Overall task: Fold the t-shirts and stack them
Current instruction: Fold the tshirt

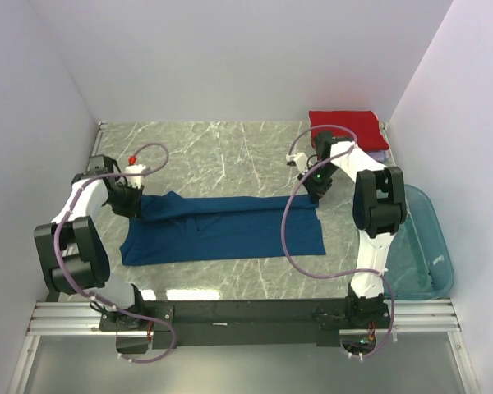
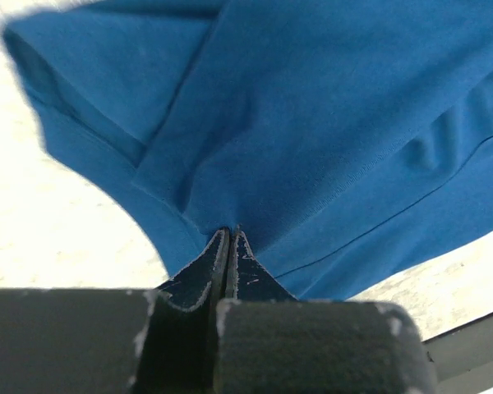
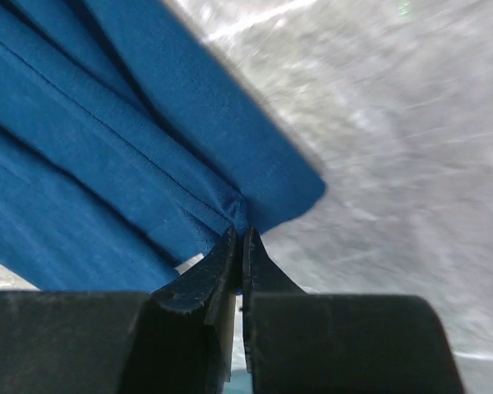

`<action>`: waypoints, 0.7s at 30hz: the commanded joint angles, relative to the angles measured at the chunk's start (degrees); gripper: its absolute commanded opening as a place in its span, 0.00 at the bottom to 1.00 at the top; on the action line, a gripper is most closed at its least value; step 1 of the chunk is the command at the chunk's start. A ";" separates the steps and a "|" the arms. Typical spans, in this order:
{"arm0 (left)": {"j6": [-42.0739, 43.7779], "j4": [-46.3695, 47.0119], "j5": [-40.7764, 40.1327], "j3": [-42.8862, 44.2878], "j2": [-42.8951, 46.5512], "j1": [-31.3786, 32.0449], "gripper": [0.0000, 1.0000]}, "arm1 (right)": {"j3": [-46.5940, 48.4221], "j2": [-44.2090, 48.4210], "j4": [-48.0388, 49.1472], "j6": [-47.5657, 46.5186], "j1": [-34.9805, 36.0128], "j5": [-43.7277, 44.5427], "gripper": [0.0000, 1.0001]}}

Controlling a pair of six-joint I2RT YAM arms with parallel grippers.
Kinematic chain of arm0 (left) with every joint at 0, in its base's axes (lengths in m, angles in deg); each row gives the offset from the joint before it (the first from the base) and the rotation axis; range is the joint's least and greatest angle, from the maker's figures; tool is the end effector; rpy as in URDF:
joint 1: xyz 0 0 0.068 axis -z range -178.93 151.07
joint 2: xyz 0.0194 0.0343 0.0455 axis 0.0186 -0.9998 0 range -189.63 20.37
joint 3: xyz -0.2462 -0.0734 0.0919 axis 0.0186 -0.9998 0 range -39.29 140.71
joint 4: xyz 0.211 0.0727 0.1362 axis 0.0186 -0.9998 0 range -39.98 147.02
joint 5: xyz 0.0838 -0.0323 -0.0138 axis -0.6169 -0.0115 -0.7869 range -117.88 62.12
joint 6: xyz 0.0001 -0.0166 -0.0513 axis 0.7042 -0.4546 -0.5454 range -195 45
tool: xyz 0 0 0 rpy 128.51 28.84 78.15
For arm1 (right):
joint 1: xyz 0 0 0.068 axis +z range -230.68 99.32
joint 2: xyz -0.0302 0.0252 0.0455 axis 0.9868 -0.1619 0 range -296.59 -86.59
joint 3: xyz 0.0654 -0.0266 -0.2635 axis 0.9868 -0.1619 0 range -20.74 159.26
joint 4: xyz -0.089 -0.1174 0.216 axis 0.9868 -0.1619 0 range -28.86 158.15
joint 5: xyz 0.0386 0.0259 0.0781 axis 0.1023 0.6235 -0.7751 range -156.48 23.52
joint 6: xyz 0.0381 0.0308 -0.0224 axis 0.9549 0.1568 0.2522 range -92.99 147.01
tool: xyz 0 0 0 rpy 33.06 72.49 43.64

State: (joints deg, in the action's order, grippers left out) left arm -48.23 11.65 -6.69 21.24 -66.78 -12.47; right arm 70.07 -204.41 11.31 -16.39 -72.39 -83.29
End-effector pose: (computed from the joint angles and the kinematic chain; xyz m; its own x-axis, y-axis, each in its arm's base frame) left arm 0.2810 0.0545 0.2191 -0.8748 0.2214 -0.4309 0.3187 0.9329 -0.1677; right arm 0.3946 0.0679 0.1817 -0.5989 -0.7520 -0.2755 -0.7986 0.5865 0.1352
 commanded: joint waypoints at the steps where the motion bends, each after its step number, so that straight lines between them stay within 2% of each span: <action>1: 1.71 3.61 -2.03 -2.17 -2.30 -0.43 0.00 | -1.94 3.65 1.47 -1.60 0.58 1.44 0.02; 2: 1.80 3.62 -1.86 -2.26 -3.01 -0.35 0.00 | -2.21 3.65 1.21 -1.43 0.76 1.35 0.08; 3: 2.41 2.57 -1.59 -1.74 -3.89 -0.35 0.00 | -1.86 3.56 0.68 -1.43 0.93 1.44 0.26; 4: 2.85 1.69 -1.24 -1.21 -4.94 -0.35 0.05 | -1.42 3.48 0.15 -1.25 0.85 1.18 0.35; 5: 3.29 0.64 -0.37 -0.68 -5.04 -0.52 0.12 | 0.15 3.39 -1.94 -1.86 0.76 0.65 0.42; 6: 4.77 -1.11 0.60 0.36 -4.78 -0.78 0.20 | 1.03 3.65 -3.00 -2.21 0.50 -0.57 0.70; 7: 5.57 -2.09 1.56 0.98 -3.39 -1.22 0.31 | 1.91 3.91 -3.97 -2.48 0.41 -1.02 0.77; 9: 7.15 -3.76 4.73 3.43 -1.97 -1.40 0.40 | 5.25 4.18 -6.70 -2.48 0.23 -2.94 0.78; 13: 5.94 -7.10 8.86 9.15 -3.54 -1.31 0.48 | 10.87 2.95 -10.13 -1.17 0.40 -6.28 0.73; 18: 1.81 -6.32 12.29 17.06 -11.00 -0.09 0.52 | 16.42 -3.10 -12.59 1.82 1.02 -7.00 0.51; 21: -0.56 -5.27 13.09 21.02 -14.69 1.67 0.53 | 17.91 -5.57 -13.65 3.49 1.37 -6.82 0.44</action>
State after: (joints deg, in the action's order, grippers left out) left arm -45.90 6.23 2.73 39.10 -78.28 -12.36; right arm 86.07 -206.55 1.08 -15.19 -71.66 -88.98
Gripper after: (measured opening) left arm 0.530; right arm 0.457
